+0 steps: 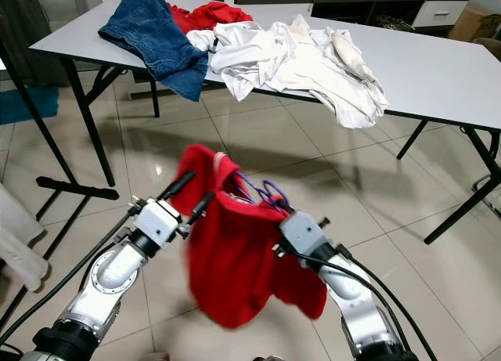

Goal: Hang hanger

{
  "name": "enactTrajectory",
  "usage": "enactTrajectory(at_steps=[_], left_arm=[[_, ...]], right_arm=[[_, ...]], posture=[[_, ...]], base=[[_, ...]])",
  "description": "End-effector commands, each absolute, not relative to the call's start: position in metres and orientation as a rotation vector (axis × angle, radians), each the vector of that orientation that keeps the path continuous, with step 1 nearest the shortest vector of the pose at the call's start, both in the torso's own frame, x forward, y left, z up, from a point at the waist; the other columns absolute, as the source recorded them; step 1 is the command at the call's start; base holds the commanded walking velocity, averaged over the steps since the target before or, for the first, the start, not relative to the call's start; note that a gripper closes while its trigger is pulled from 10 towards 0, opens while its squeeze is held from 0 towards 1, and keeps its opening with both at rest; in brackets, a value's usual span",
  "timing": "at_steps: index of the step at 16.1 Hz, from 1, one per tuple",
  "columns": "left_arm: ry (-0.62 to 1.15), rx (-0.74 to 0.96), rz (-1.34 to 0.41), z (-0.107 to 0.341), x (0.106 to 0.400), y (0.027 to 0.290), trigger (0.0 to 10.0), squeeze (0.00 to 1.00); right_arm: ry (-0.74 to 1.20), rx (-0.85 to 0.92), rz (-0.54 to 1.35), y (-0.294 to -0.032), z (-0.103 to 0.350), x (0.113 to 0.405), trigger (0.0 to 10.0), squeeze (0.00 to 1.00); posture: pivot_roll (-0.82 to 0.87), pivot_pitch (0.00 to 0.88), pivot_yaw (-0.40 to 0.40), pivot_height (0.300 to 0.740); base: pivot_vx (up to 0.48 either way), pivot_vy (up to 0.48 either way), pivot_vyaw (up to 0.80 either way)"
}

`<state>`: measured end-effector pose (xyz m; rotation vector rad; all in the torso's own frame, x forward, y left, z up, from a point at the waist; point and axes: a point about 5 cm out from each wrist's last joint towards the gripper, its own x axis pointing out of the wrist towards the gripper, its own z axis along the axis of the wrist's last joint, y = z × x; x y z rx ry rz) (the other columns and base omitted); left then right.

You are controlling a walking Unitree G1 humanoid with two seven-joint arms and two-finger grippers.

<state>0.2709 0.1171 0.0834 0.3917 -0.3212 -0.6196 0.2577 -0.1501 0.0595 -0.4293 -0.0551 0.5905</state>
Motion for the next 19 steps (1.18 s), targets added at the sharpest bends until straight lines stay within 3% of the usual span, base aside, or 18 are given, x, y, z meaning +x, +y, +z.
enactTrajectory(at_steps=[1,2,3,4,5,7,15,16,17,19], left_arm=[[-0.335,0.391,-0.648,0.086,0.271,0.115,10.0,1.0],[-0.325,0.359,-0.589,0.088,0.276,0.116,10.0,1.0],[-0.309,0.333,-0.58,0.089,0.279,0.117,10.0,0.48],[-0.288,0.317,-0.58,0.088,0.28,0.117,10.0,0.11],[-0.282,0.319,-0.566,0.088,0.282,0.118,10.0,0.0],[-0.227,0.313,-0.499,0.084,0.289,0.122,10.0,0.0],[-0.078,0.289,-0.529,0.068,0.289,0.115,10.0,0.0],[-0.064,0.286,-0.539,0.066,0.289,0.114,9.5,0.0],[-0.059,0.28,-0.545,0.066,0.289,0.113,0.0,0.0],[-0.063,0.276,-0.565,0.067,0.288,0.111,0.0,0.0]], right_arm=[[-0.114,-0.469,0.601,-0.15,0.068,0.261,10.0,0.0],[-0.153,-0.5,0.619,-0.147,0.07,0.259,10.0,0.0],[-0.175,-0.525,0.63,-0.144,0.072,0.257,10.0,0.0],[-0.193,-0.541,0.636,-0.142,0.073,0.256,10.0,0.0],[-0.204,-0.547,0.637,-0.142,0.073,0.256,10.0,0.0],[-0.239,-0.574,0.642,-0.139,0.075,0.255,10.0,0.0],[-0.284,-0.585,0.655,-0.135,0.079,0.253,10.0,0.0],[-0.288,-0.585,0.665,-0.134,0.079,0.252,10.0,0.0],[-0.291,-0.59,0.674,-0.134,0.079,0.251,10.0,0.0],[-0.295,-0.596,0.681,-0.133,0.079,0.25,10.0,0.0]], posture=[[0.21,0.019,-0.052,0.74],[0.21,0.022,-0.049,0.74],[0.21,0.022,-0.048,0.74],[0.21,0.023,-0.047,0.74],[0.21,0.023,-0.046,0.74],[0.21,0.025,-0.042,0.74],[0.21,0.028,-0.042,0.74],[0.21,0.028,-0.042,0.74],[0.21,0.03,-0.045,0.74],[0.21,0.03,-0.045,0.74]], base=[[0.0,0.0,0.0],[0.0,0.0,0.0],[0.0,0.0,0.0],[0.0,0.0,0.0],[0.0,0.0,0.0],[0.0,0.0,0.0],[0.0,0.0,0.0],[0.0,0.0,0.0],[0.0,0.0,0.0],[0.0,0.0,0.0]])
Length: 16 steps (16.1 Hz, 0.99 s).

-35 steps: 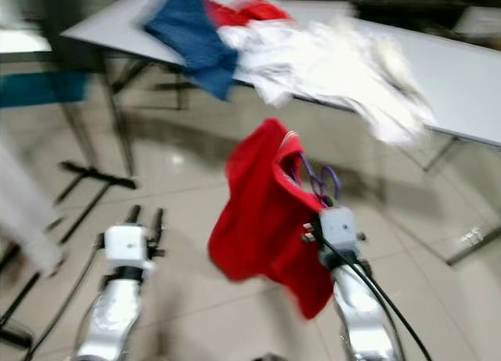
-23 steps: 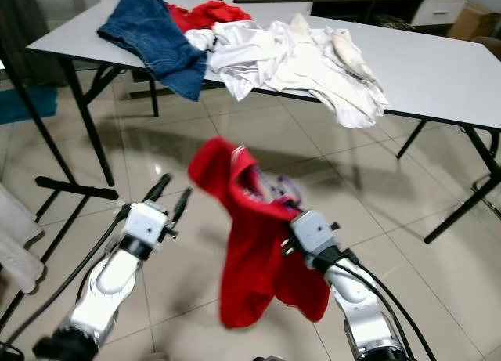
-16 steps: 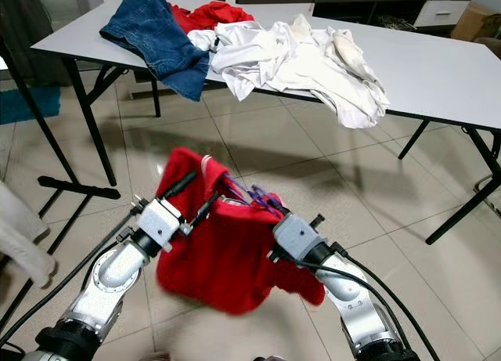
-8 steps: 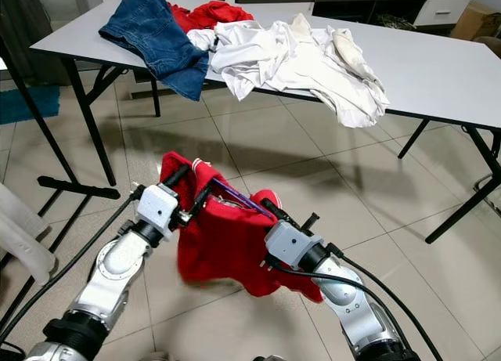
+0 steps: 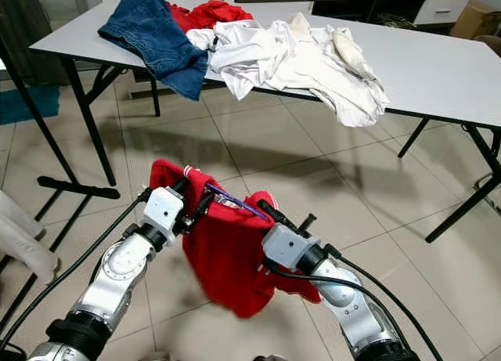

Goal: Hang hanger

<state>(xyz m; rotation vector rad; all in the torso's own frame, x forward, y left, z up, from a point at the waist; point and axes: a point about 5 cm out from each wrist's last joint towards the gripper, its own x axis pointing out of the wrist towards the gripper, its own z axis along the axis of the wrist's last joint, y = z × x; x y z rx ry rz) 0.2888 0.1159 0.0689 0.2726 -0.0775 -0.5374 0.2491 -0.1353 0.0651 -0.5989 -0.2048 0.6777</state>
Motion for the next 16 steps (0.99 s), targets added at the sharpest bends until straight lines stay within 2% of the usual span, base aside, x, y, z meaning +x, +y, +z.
enactTrajectory(at_steps=[1,7,11,16], left_arm=[[-0.068,0.271,-0.574,0.068,0.287,0.11,0.0,0.0],[-0.101,0.116,-0.55,0.075,0.286,0.11,0.0,0.0],[-0.103,-0.016,-0.469,0.082,0.292,0.12,0.0,0.0],[-0.097,-0.076,-0.412,0.085,0.295,0.127,0.0,0.0]], right_arm=[[-0.294,-0.603,0.686,-0.133,0.079,0.25,10.0,0.0],[-0.24,-0.601,0.641,-0.14,0.071,0.252,10.0,0.0],[-0.231,-0.587,0.623,-0.143,0.071,0.253,10.0,0.0],[-0.245,-0.571,0.619,-0.143,0.074,0.253,10.0,0.0]], posture=[[0.21,0.03,-0.045,0.74],[0.21,0.031,-0.04,0.74],[0.21,0.032,-0.037,0.74],[0.21,0.03,-0.038,0.74]], base=[[0.0,0.0,0.0],[0.0,0.0,0.0],[0.0,0.0,0.0],[0.0,0.0,0.0]])
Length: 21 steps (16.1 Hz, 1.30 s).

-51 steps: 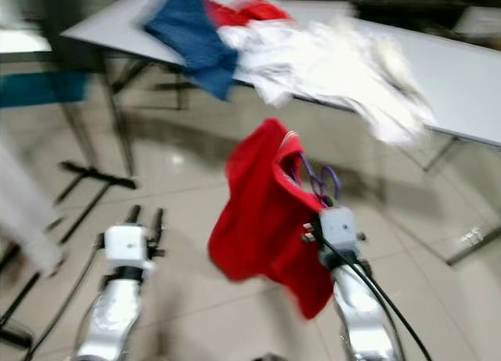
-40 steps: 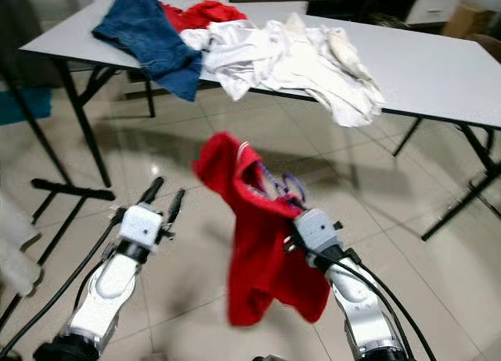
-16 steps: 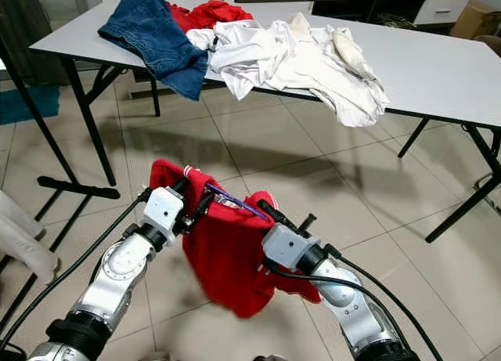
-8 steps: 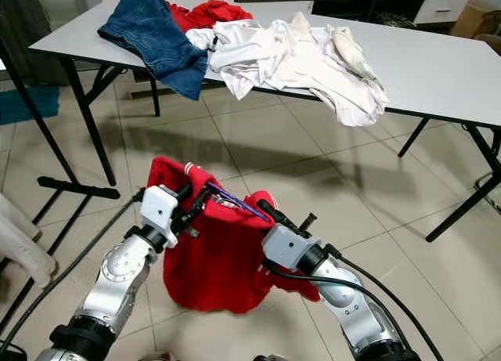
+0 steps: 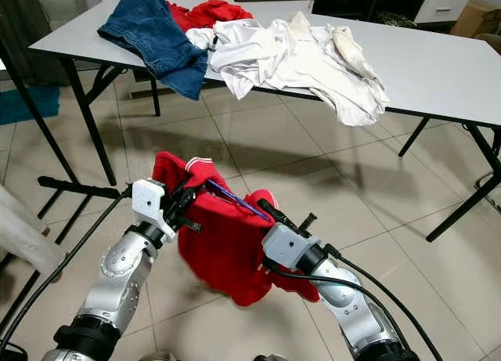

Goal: Hang hanger

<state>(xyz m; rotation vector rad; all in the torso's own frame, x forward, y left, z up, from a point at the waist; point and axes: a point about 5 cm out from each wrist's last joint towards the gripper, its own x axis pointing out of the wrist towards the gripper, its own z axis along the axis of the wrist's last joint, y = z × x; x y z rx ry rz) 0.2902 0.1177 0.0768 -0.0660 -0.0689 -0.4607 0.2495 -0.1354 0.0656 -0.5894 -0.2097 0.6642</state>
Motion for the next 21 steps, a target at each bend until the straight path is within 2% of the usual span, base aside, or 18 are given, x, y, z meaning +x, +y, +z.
enactTrajectory(at_steps=[1,6,9,11,13,15,18,21], left_arm=[[-0.107,-0.082,-0.395,0.087,0.296,0.129,0.0,0.0],[-0.249,-0.127,-0.33,0.119,0.304,0.133,0.0,0.0],[-0.247,-0.155,-0.282,0.123,0.307,0.139,0.0,0.0],[-0.217,-0.187,-0.189,0.119,0.31,0.151,0.0,0.0],[-0.195,-0.228,-0.143,0.117,0.312,0.157,0.0,0.0],[-0.195,-0.22,-0.205,0.118,0.309,0.149,0.0,0.0],[-0.237,-0.188,-0.417,0.122,0.296,0.114,0.0,0.0],[-0.25,-0.124,-0.523,0.121,0.288,0.096,0.0,0.0]], right_arm=[[-0.242,-0.574,0.623,-0.144,0.073,0.253,10.0,0.0],[-0.06,-0.731,0.692,-0.15,0.045,0.25,10.0,0.0],[-0.06,-0.781,0.699,-0.153,0.043,0.251,10.0,0.0],[-0.07,-0.79,0.69,-0.154,0.045,0.252,10.0,0.0],[-0.106,-0.761,0.682,-0.153,0.049,0.251,10.0,0.0],[-0.163,-0.686,0.67,-0.145,0.059,0.253,10.0,0.0],[-0.21,-0.572,0.613,-0.139,0.074,0.263,10.0,0.0],[-0.234,-0.5,0.557,-0.139,0.088,0.274,10.0,0.0]], posture=[[0.21,0.03,-0.038,0.74],[0.22,0.029,-0.04,0.74],[0.22,0.029,-0.037,0.74],[0.22,0.03,-0.036,0.74],[0.22,0.03,-0.036,0.74],[0.22,0.03,-0.036,0.74],[0.22,0.029,-0.037,0.74],[0.22,0.029,-0.039,0.74]], base=[[0.0,0.0,0.0],[0.0,0.0,0.0],[0.0,0.0,0.0],[0.0,0.0,0.0],[0.0,0.0,0.0],[0.0,0.0,0.0],[0.0,0.0,0.0],[0.0,0.0,0.0]])
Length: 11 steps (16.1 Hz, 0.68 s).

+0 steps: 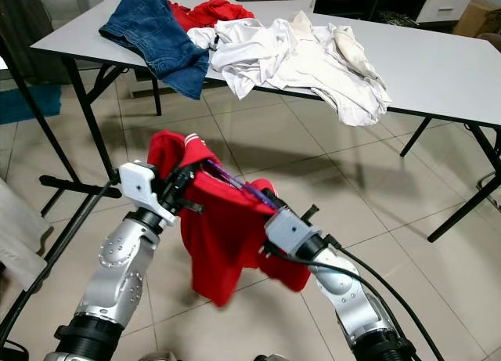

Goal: Hang hanger

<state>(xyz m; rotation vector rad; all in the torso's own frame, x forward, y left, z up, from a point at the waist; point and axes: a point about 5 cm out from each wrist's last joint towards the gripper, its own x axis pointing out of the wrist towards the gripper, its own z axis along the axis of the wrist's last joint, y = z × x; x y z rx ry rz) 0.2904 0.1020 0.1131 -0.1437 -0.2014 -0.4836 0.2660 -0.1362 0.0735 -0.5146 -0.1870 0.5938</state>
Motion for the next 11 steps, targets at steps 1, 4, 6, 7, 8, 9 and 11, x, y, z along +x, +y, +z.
enactTrajectory(at_steps=[1,4,6,7,8,9,11], left_arm=[[-0.25,-0.113,-0.538,0.121,0.286,0.094,0.0,0.0],[-0.255,-0.082,-0.548,0.122,0.286,0.093,0.0,0.0],[-0.267,-0.069,-0.543,0.125,0.287,0.092,0.0,0.0],[-0.276,-0.055,-0.536,0.126,0.288,0.091,0.0,0.0],[-0.272,-0.047,-0.508,0.126,0.289,0.092,0.0,0.0],[-0.265,-0.052,-0.491,0.126,0.291,0.094,1.5,0.0],[-0.214,-0.111,-0.434,0.124,0.297,0.1,10.0,0.0]], right_arm=[[-0.244,-0.478,0.545,-0.139,0.092,0.277,10.0,0.0],[-0.262,-0.465,0.55,-0.136,0.099,0.279,10.0,0.0],[-0.269,-0.472,0.575,-0.132,0.1,0.278,10.0,0.0],[-0.267,-0.47,0.58,-0.131,0.101,0.278,10.0,0.0],[-0.267,-0.468,0.582,-0.131,0.101,0.278,10.0,0.0],[-0.267,-0.468,0.582,-0.131,0.101,0.278,10.0,0.0],[-0.265,-0.469,0.582,-0.132,0.101,0.276,10.0,0.0]], posture=[[0.22,0.029,-0.039,0.74],[0.22,0.028,-0.04,0.74],[0.22,0.029,-0.042,0.74],[0.22,0.029,-0.042,0.74],[0.22,0.029,-0.042,0.74],[0.22,0.029,-0.042,0.74],[0.22,0.031,-0.04,0.74]], base=[[0.0,0.0,0.0],[0.0,0.0,0.0],[0.0,0.0,0.0],[0.0,0.0,0.0],[0.0,0.0,0.0],[0.0,0.0,0.0],[0.0,0.0,0.0]])
